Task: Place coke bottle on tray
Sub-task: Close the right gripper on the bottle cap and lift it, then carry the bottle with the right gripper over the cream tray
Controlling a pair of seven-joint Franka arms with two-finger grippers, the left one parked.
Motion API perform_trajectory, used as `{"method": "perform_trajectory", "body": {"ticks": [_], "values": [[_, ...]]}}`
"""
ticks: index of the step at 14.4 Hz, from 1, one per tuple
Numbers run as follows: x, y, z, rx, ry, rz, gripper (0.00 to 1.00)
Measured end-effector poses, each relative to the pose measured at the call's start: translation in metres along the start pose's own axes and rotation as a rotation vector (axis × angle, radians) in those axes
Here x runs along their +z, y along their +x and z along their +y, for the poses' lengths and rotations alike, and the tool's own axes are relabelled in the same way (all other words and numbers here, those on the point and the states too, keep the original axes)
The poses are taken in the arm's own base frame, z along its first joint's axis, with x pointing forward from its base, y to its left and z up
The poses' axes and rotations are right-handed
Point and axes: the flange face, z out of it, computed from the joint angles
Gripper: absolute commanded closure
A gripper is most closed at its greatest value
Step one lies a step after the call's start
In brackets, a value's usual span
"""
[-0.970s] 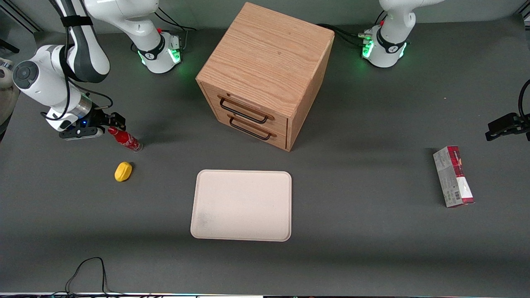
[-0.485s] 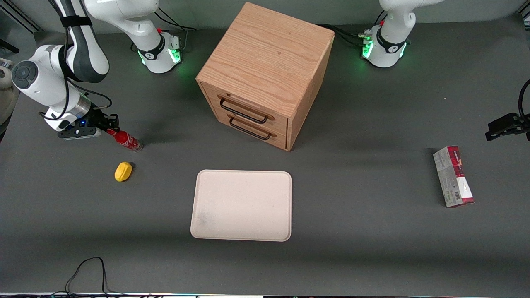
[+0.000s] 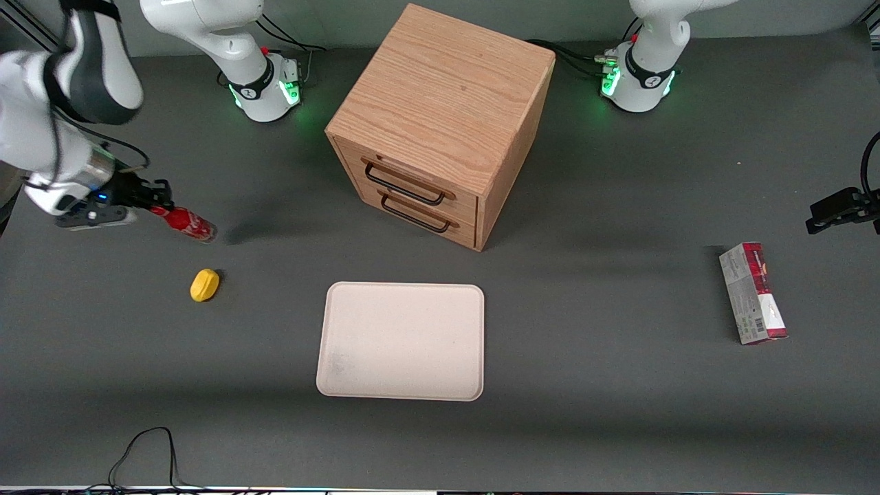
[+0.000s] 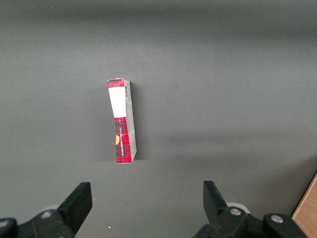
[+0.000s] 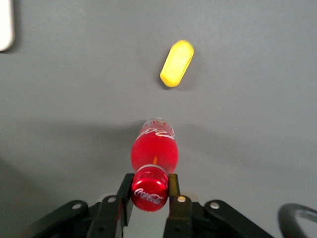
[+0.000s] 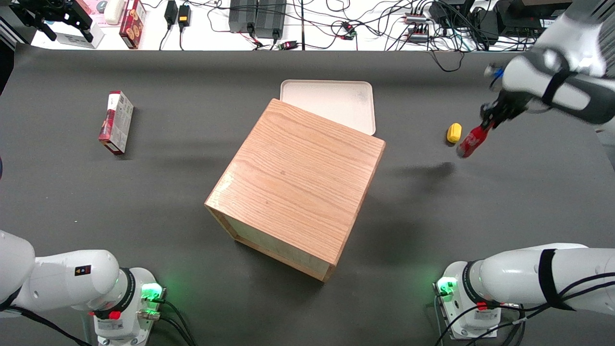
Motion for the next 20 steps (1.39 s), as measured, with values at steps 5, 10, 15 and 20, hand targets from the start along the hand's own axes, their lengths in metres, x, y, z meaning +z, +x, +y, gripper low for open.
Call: {"method": "perform_trajectory", "body": {"ticks": [5, 10, 15, 20], "values": [[-0.165, 0.023, -0.017, 0.01, -0.028, -0.005, 1.0], [-0.171, 0.09, -0.039, 0.039, -0.008, -0.033, 1.0], [-0.125, 0.171, -0.149, 0.153, 0.012, -0.058, 1.0], [-0.025, 0.265, -0.25, 0.252, 0.061, 0.021, 1.0]]}}
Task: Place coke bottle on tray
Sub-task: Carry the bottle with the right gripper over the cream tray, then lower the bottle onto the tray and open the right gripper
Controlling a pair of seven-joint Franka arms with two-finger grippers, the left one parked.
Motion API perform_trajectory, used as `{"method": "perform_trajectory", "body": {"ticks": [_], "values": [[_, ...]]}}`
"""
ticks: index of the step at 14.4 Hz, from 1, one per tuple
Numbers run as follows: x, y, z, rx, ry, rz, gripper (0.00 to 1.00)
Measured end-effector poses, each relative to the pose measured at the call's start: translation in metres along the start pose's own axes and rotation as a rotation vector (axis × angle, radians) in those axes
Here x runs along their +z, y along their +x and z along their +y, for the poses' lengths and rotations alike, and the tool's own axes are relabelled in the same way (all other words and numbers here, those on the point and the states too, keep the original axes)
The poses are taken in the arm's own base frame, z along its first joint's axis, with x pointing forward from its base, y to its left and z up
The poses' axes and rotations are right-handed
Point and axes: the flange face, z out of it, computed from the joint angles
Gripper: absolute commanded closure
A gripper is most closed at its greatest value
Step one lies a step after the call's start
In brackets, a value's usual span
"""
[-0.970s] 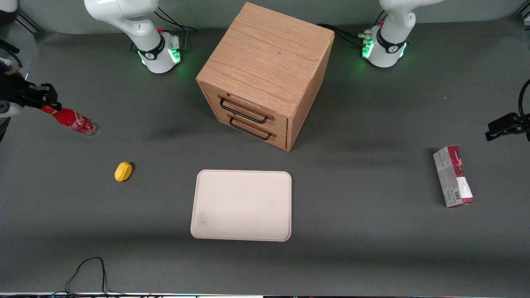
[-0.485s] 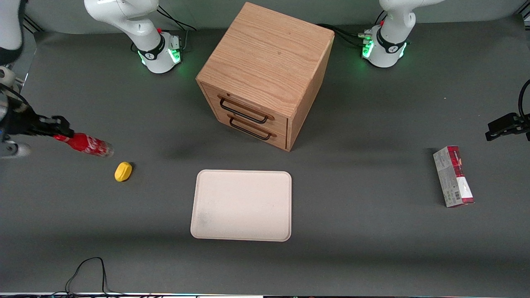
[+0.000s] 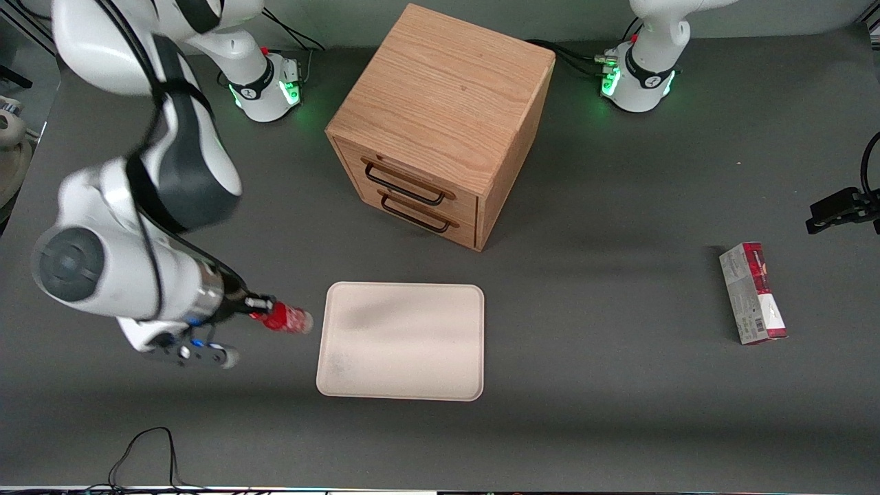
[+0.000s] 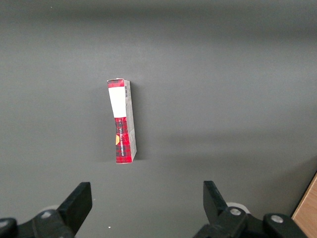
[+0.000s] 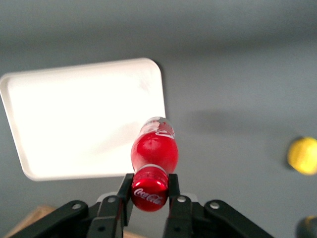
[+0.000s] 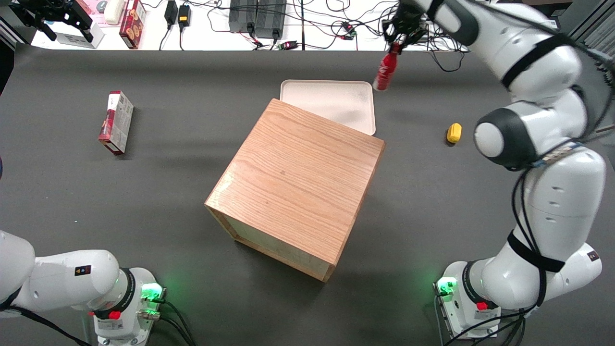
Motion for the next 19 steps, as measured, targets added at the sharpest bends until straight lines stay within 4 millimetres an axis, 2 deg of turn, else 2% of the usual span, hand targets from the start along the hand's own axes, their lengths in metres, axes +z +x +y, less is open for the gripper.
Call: {"method": "perform_trajectory", "body": {"ticks": [3, 8, 12, 13, 14, 15, 19], "values": [[0.038, 0.019, -0.011, 0.033, 0.014, 0.03, 1.0], [0.089, 0.026, -0.04, 0.074, -0.003, 0.088, 1.0], [0.11, 0.028, -0.043, 0.074, -0.015, 0.077, 1.0], [0.111, 0.028, -0.043, 0.074, -0.016, 0.076, 0.56], [0.111, 0.028, -0.044, 0.073, -0.017, 0.075, 0.04], [0.111, 0.028, -0.044, 0.072, -0.019, 0.077, 0.0], [0.113, 0.023, -0.053, 0.048, -0.047, 0.091, 0.0]]}}
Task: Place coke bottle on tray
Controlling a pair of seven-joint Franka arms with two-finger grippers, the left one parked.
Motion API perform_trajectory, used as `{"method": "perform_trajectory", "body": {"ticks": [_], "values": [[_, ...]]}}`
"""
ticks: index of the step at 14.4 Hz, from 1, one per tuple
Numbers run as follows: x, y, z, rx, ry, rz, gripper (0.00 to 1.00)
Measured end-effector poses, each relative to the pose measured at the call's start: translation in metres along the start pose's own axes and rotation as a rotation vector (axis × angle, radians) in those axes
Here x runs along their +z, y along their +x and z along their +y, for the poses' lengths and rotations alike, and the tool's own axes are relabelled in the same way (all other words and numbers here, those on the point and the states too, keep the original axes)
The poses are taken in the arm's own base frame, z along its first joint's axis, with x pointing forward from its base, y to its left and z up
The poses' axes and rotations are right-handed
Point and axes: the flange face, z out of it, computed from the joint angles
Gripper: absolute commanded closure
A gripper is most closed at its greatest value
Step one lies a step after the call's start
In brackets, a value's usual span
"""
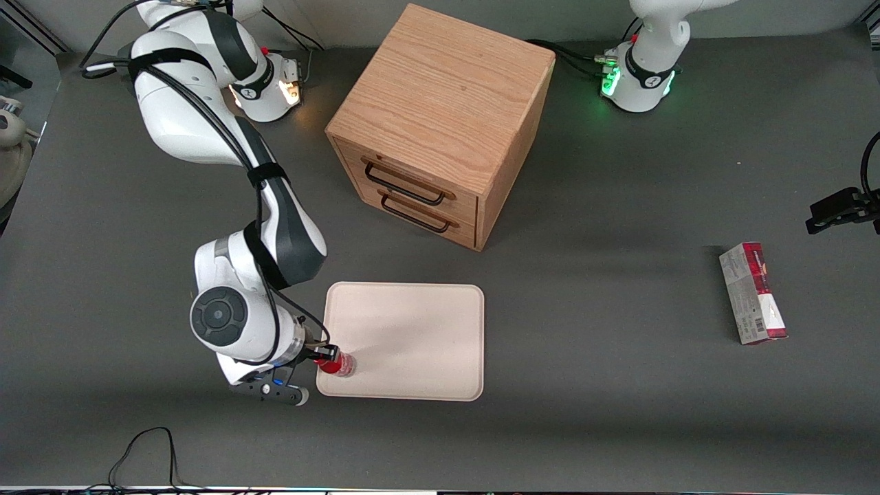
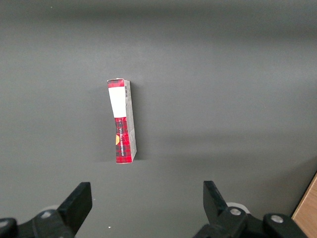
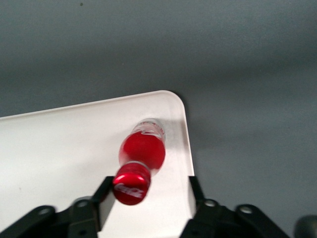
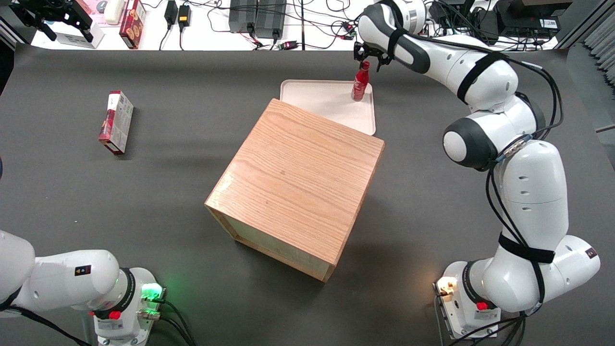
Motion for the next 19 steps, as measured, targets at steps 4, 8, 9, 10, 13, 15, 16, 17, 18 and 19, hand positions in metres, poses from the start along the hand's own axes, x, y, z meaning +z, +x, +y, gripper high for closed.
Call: {"method": "perform_trajectory", "body": {"ticks": [4, 8, 9, 10, 13, 15, 16, 17, 18, 19], "values": [[-0.004, 0.0, -0.001, -0.003, -0.003, 0.007, 0.0], [-0.047, -0.01, 0.025, -0.033, -0.053, -0.069, 0.0], [-0.066, -0.014, 0.04, -0.065, -0.056, -0.079, 0.0], [-0.086, -0.02, 0.061, -0.096, -0.056, -0.086, 0.0], [-0.138, -0.055, 0.137, -0.177, -0.045, -0.074, 0.0], [-0.166, -0.09, 0.194, -0.212, -0.042, -0.068, 0.0], [-0.178, -0.11, 0.219, -0.219, -0.037, -0.073, 0.0], [-0.19, -0.127, 0.237, -0.227, -0.031, -0.081, 0.0], [-0.204, -0.141, 0.249, -0.237, -0.023, -0.083, 0.0], [-0.217, -0.151, 0.255, -0.243, -0.018, -0.082, 0.0]]}}
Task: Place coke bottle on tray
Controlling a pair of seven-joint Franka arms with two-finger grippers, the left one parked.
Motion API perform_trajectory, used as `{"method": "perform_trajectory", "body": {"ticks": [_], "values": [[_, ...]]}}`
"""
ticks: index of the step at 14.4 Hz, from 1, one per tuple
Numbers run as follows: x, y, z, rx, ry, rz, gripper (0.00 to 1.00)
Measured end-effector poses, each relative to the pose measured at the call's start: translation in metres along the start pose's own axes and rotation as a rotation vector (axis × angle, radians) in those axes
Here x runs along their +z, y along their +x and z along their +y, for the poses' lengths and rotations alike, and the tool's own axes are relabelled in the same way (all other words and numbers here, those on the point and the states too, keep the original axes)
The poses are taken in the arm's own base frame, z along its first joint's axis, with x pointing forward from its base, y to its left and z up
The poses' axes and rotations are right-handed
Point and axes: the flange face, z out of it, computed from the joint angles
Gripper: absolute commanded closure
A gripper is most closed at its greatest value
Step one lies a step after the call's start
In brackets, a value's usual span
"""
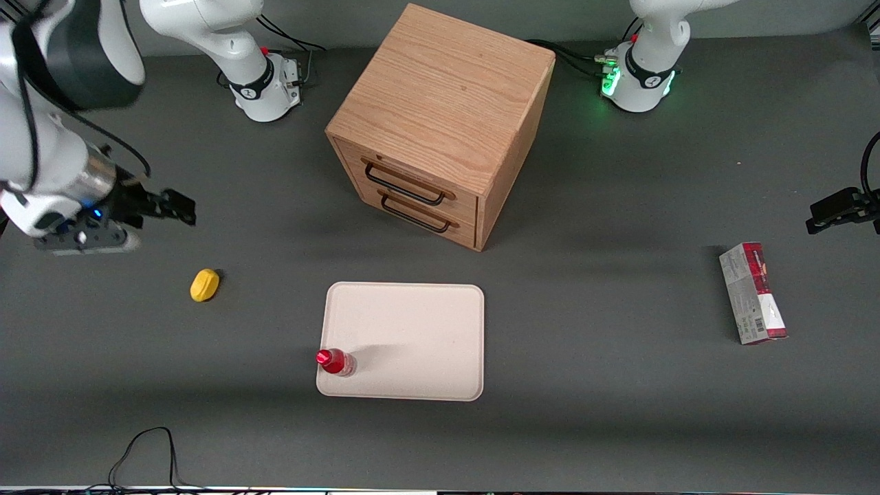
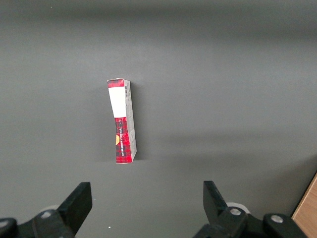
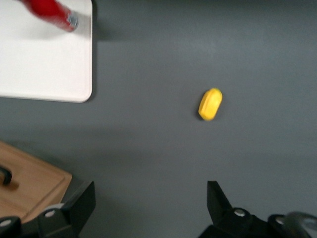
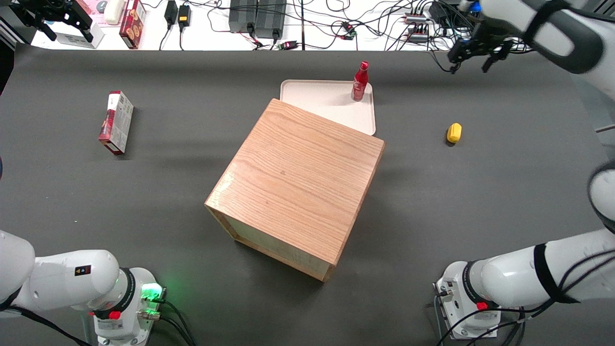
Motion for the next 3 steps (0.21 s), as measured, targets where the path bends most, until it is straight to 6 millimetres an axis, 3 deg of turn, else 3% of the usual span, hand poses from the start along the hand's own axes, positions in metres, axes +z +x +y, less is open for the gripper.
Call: {"method": "perform_trajectory", "body": {"ticks": [3], "values": [[-0.023, -0.014, -0.001, -0.008, 0.009, 0.01, 0.0]]}}
